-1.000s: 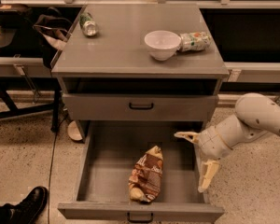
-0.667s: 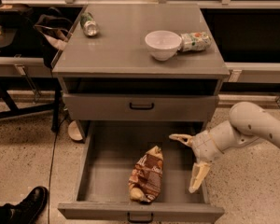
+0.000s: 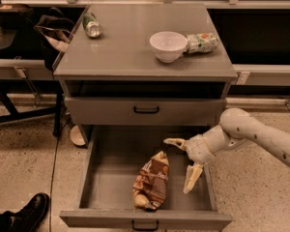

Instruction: Pick brown chip bag from middle drawer and place on counter

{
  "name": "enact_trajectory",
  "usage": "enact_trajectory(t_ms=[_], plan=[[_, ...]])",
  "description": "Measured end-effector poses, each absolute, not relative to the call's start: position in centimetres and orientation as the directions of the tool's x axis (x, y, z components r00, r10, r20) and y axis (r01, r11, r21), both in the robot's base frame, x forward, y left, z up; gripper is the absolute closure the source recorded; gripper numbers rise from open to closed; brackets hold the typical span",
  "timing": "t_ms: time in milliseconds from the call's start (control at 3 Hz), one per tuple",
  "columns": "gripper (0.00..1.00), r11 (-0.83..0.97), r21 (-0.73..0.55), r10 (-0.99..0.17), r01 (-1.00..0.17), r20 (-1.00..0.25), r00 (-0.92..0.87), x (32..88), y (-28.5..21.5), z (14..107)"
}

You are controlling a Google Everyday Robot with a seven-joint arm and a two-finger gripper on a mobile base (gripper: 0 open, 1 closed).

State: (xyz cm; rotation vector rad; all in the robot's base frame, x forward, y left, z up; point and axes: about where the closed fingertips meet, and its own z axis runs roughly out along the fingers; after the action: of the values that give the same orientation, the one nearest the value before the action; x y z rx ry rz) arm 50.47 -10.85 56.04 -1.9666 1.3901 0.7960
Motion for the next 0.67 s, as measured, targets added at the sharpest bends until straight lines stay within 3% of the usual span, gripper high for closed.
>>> enact_trajectory(t_ms=[667], plan=[[0.0,-0.266,-0.118,-0.561,-0.957,-0.788,0.254,49.5,-9.5,54.3]])
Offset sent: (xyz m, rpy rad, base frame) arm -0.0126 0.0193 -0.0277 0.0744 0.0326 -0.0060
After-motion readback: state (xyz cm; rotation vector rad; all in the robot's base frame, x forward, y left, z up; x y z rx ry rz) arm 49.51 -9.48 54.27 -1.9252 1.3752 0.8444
